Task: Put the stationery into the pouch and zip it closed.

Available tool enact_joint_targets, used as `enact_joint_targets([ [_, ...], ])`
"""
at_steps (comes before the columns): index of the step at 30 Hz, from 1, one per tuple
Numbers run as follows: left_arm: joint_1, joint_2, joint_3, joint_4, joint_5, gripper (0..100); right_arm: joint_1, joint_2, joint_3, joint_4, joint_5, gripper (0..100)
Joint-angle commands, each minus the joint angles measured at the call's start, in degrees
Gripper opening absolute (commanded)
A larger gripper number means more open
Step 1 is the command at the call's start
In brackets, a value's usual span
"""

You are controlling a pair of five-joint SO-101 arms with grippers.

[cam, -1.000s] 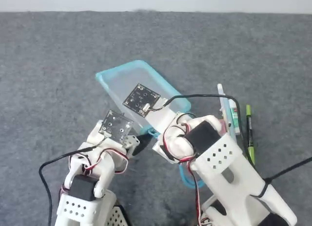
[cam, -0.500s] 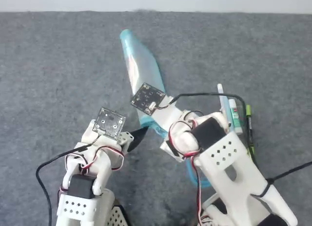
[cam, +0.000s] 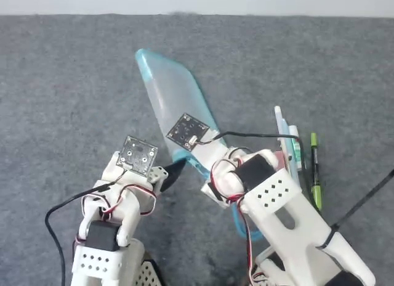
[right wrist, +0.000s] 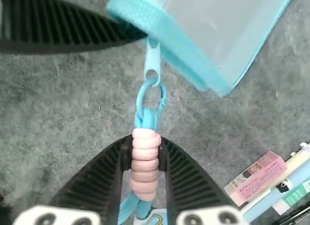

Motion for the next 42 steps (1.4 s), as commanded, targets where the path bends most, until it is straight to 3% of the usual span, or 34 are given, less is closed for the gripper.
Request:
enact_joint_targets([
  [1,-0.6,-0.6,-1.9,-1.5,-0.5,35,0.9,0.2,0.7,-2.1,-0.7,0.6],
  [20,-2.3,-0.6,-2.2,-1.6,-0.5,34,1.3,3.1,7.0,-5.9,-1.7,0.6],
  [33,-5.4,-0.7,-2.2,-1.8,-0.5,34,8.6,3.8,14.0,-9.9,2.5,0.6],
  [38,-4.9,-0.7,-2.1,-1.8,-0.5,34,11.1,3.5,12.7,-9.4,2.5,0.6],
  [42,-4.8,-0.7,-2.1,-1.9,0.7,34,8.1,-0.2,6.8,-3.6,-0.7,0.6],
])
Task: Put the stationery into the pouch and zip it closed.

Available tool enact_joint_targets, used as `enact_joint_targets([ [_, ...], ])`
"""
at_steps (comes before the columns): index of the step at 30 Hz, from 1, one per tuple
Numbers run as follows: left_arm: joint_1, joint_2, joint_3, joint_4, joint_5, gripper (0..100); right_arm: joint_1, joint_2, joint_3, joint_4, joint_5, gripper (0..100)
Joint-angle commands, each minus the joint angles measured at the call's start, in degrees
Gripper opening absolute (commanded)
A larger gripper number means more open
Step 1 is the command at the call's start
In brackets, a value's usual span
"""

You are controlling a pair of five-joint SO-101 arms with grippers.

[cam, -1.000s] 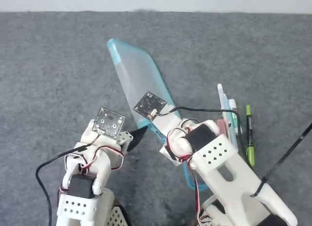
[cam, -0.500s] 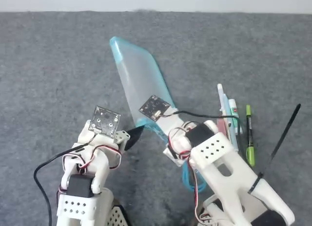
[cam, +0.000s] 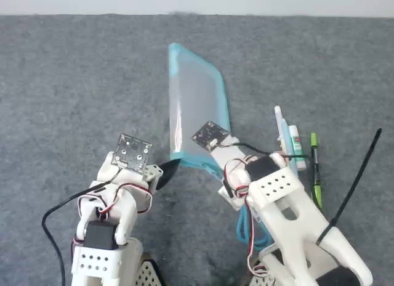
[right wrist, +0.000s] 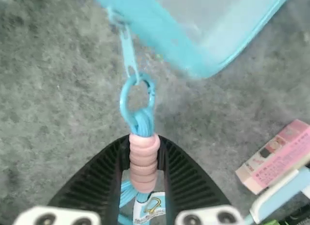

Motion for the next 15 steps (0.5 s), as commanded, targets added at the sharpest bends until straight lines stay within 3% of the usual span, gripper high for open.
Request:
enact_joint_targets([
  [1,-1.4,-0.9,-2.2,-1.9,1.1,34,-3.3,-5.0,-6.4,6.1,-2.4,0.6],
  [5,0.1,-0.8,-2.0,-1.8,1.2,34,-9.7,-8.4,-9.4,8.5,-2.2,0.6],
  [15,6.3,-1.1,0.4,-1.9,1.5,34,-12.3,-8.7,-22.2,15.3,-1.6,0.6],
])
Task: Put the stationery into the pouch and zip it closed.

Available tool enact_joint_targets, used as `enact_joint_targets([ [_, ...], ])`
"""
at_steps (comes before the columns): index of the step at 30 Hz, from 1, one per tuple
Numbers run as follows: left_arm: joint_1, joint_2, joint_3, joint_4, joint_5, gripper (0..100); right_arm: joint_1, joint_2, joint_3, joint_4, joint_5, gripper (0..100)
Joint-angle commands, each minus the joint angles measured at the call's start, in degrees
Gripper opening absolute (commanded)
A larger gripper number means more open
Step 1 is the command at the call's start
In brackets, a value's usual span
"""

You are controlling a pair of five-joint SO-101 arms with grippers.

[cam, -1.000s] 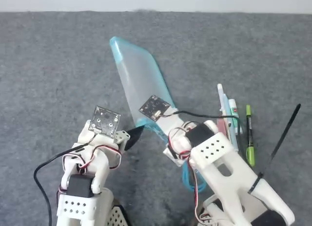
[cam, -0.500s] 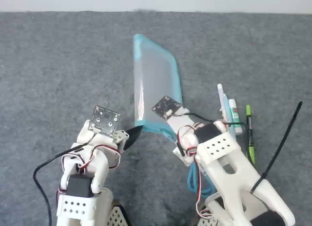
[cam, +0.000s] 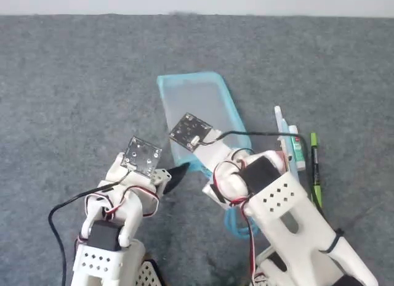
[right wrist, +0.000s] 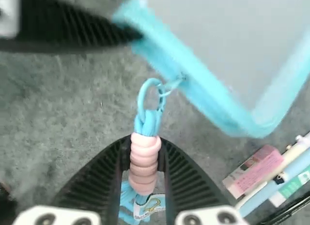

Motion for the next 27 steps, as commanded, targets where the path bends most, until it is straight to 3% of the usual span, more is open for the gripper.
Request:
enact_joint_targets([
  [1,1.1,-1.0,-0.4,-2.1,1.3,34,-2.7,-2.8,-7.5,3.7,0.4,0.6],
  [7,1.1,-0.7,2.7,-8.1,1.0,30,-4.0,-3.3,-12.1,7.7,1.0,0.6],
  [15,1.1,-0.7,2.6,-8.7,1.1,28,-4.0,-13.1,-16.0,17.6,5.0,0.6],
  [24,1.3,-1.1,2.7,-8.5,0.9,9,-3.9,-13.5,-8.2,13.1,4.8,0.6],
  [27,1.5,-1.1,2.7,-8.4,0.9,9,-3.9,-13.5,-7.6,12.9,4.7,0.6],
])
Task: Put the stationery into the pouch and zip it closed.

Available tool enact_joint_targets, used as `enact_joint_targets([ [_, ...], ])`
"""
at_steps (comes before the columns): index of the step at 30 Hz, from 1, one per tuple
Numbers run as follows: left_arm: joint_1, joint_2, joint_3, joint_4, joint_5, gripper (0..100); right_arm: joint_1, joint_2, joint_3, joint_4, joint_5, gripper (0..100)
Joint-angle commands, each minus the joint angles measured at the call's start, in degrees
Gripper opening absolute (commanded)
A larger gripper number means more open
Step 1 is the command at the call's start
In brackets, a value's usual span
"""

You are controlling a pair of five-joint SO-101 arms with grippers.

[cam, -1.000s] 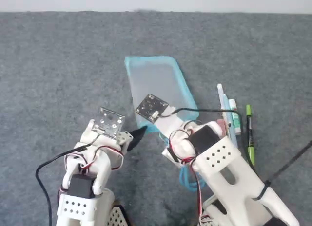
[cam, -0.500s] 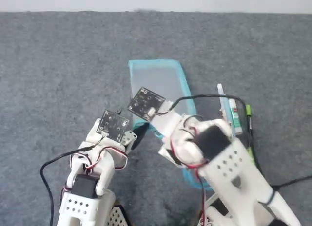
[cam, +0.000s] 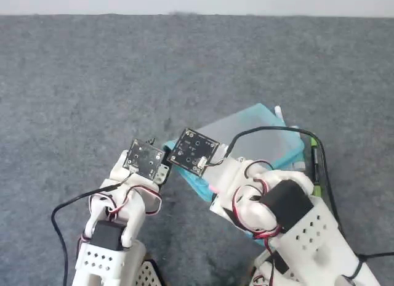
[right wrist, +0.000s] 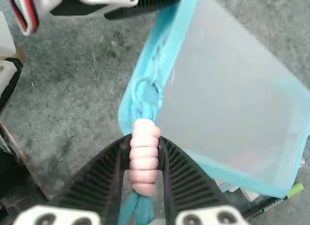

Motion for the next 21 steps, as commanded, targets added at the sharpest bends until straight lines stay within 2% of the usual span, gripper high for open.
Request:
enact_joint_targets([
  [1,0.2,-1.1,-0.6,-1.6,0.2,11,-0.1,-1.3,-0.4,-0.4,0.6,0.6],
  [7,0.2,-0.7,-0.6,-1.3,0.4,27,-0.3,-1.6,-0.2,-1.2,0.4,0.6],
  [15,0.3,-0.8,-0.3,-1.5,0.6,28,-0.7,-2.1,-0.2,-1.9,0.8,0.6],
  [21,5.8,-1.1,1.3,-1.9,0.6,28,-9.1,-7.1,1.1,-3.6,0.4,0.6],
])
